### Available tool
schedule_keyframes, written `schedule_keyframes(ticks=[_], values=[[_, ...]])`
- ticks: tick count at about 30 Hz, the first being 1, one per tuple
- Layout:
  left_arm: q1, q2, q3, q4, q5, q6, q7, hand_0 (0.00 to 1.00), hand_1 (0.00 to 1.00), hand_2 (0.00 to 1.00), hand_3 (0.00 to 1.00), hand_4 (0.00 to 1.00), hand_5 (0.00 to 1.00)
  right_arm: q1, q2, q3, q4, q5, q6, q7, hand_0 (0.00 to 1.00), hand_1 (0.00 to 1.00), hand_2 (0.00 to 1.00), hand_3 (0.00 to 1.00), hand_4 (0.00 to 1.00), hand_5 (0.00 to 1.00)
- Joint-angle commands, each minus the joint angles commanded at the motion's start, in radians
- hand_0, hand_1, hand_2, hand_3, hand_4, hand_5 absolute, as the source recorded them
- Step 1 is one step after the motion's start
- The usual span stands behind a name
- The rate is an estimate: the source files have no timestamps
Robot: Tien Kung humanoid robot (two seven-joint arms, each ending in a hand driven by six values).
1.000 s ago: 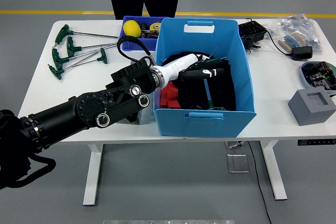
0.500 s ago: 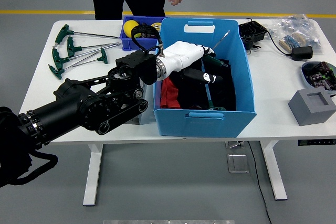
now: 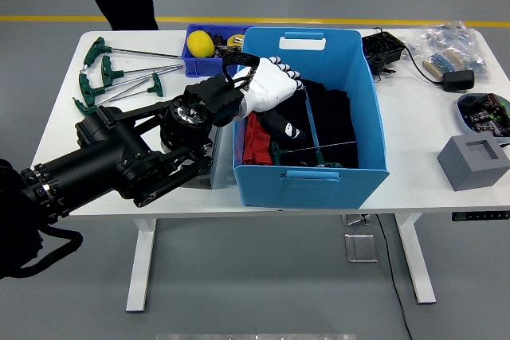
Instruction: Lift tool from toolbox,place it in box,lift tool from toolbox,place it in box
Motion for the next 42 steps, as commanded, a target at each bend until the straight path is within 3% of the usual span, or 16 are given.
schedule_keyframes(ticks=[4,7,8,13,14,19,20,24,25,26,32,33,35,38,42], values=[[0.018,0.017,-0.049,-0.018,-0.021,0.082,0.01,0.945,0.965,0.998,0.869,0.945,0.89,0.001,0.001,0.001,0.0,0.002,0.0,0.001,0.685,0.653,0.73,0.574,0.839,0.64],[0.036,0.04,-0.112,-0.051,-0.023,0.098,0.006,0.945,0.965,0.998,0.869,0.945,0.89,0.002,0.003,0.007,0.0,-0.001,0.0,0.0,0.685,0.653,0.73,0.574,0.839,0.64],[0.041,0.047,-0.128,-0.061,-0.023,0.105,0.003,0.818,0.824,0.91,0.814,0.909,0.784,0.002,0.003,0.008,0.0,-0.001,0.0,0.0,0.685,0.652,0.73,0.574,0.839,0.639],[0.078,0.086,-0.231,-0.123,-0.031,0.137,-0.011,0.818,0.824,0.91,0.814,0.909,0.784,-0.001,0.004,0.016,0.0,0.003,0.001,0.002,0.685,0.652,0.73,0.574,0.839,0.639],[0.088,0.098,-0.256,-0.143,-0.039,0.146,-0.016,0.695,0.684,0.761,0.706,0.846,0.658,-0.002,0.005,0.02,0.0,0.001,0.001,0.002,0.685,0.652,0.729,0.573,0.839,0.639],[0.146,0.147,-0.379,-0.24,-0.123,0.245,-0.05,0.695,0.684,0.761,0.706,0.846,0.658,-0.007,0.009,0.034,0.0,-0.003,0.0,0.002,0.685,0.652,0.729,0.573,0.839,0.639],[0.159,0.157,-0.401,-0.259,-0.148,0.27,-0.059,0.315,0.474,0.561,0.621,0.8,0.598,-0.007,0.01,0.035,0.0,-0.002,0.0,0.001,0.683,0.653,0.73,0.574,0.838,0.639],[0.221,0.191,-0.499,-0.324,-0.233,0.386,-0.095,0.315,0.474,0.561,0.621,0.8,0.598,-0.008,0.013,0.043,0.0,-0.003,0.0,0.0,0.683,0.653,0.73,0.574,0.838,0.639],[0.244,0.201,-0.528,-0.345,-0.256,0.422,-0.105,0.315,0.474,0.561,0.621,0.8,0.598,-0.008,0.015,0.048,0.0,-0.01,0.0,-0.001,0.683,0.653,0.73,0.574,0.838,0.639],[0.261,0.209,-0.55,-0.36,-0.275,0.449,-0.114,0.222,0.262,0.395,0.549,0.76,0.532,-0.008,0.016,0.051,0.0,-0.013,0.0,-0.002,0.681,0.653,0.729,0.573,0.838,0.639],[0.381,0.25,-0.686,-0.426,-0.401,0.575,-0.152,0.222,0.262,0.395,0.549,0.76,0.532,-0.01,0.023,0.076,0.0,-0.042,-0.001,-0.009,0.681,0.653,0.729,0.573,0.838,0.639],[0.412,0.257,-0.718,-0.437,-0.434,0.599,-0.16,0.2,0.178,0.314,0.515,0.744,0.509,-0.012,0.024,0.079,0.0,-0.046,-0.001,-0.01,0.679,0.652,0.727,0.573,0.836,0.64],[0.473,0.265,-0.777,-0.455,-0.499,0.636,-0.179,0.2,0.178,0.314,0.515,0.744,0.509,-0.013,0.026,0.081,0.0,-0.05,-0.001,-0.01,0.679,0.652,0.727,0.573,0.836,0.64],[0.559,0.267,-0.854,-0.466,-0.587,0.653,-0.207,0.2,0.178,0.314,0.515,0.744,0.509,-0.015,0.03,0.089,0.0,-0.056,-0.001,-0.012,0.679,0.652,0.727,0.573,0.836,0.64],[0.664,0.254,-0.943,-0.478,-0.689,0.638,-0.232,0.19,0.164,0.286,0.507,0.759,0.524,-0.016,0.033,0.106,0.0,-0.076,0.0,-0.016,0.678,0.651,0.728,0.571,0.834,0.639]])
